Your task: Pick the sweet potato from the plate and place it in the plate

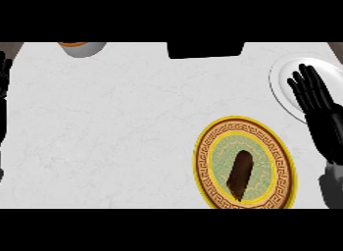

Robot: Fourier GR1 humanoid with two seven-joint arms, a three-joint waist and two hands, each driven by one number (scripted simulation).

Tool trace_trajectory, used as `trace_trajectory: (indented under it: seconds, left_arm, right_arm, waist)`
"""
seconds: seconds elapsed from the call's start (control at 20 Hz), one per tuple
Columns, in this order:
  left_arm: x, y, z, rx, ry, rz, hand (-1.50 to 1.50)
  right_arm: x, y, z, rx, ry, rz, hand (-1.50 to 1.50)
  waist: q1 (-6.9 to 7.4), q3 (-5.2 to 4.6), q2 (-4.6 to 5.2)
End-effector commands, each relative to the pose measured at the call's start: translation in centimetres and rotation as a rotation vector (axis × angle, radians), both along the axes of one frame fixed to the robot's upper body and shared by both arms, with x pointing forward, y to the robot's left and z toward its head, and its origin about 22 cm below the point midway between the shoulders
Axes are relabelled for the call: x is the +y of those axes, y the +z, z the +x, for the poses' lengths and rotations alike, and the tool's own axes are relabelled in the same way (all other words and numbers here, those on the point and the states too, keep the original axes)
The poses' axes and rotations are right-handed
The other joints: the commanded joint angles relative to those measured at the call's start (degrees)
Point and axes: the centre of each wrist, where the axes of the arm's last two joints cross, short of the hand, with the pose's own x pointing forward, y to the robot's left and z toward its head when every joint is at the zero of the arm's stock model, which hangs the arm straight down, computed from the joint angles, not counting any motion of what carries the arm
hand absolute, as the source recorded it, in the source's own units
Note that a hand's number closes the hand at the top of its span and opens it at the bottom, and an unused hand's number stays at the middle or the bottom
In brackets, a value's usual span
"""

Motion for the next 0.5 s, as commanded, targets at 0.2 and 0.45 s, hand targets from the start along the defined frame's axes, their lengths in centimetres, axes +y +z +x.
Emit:
trace_trajectory:
  seconds: [0.2,0.45]
  left_arm:
    - [-3.0,-11.0,-4.2,0.581,-0.01,-0.212,0.0]
    - [-4.3,-13.6,-6.1,0.73,-0.053,-0.355,0.0]
  right_arm:
    - [-4.4,4.9,0.0,-0.009,-0.398,-0.266,1.5]
    - [-9.3,5.5,-2.4,0.017,-0.868,-0.582,-1.5]
  waist:
    - [-1.13,-3.02,0.45]
    - [-3.0,-3.19,-0.2]
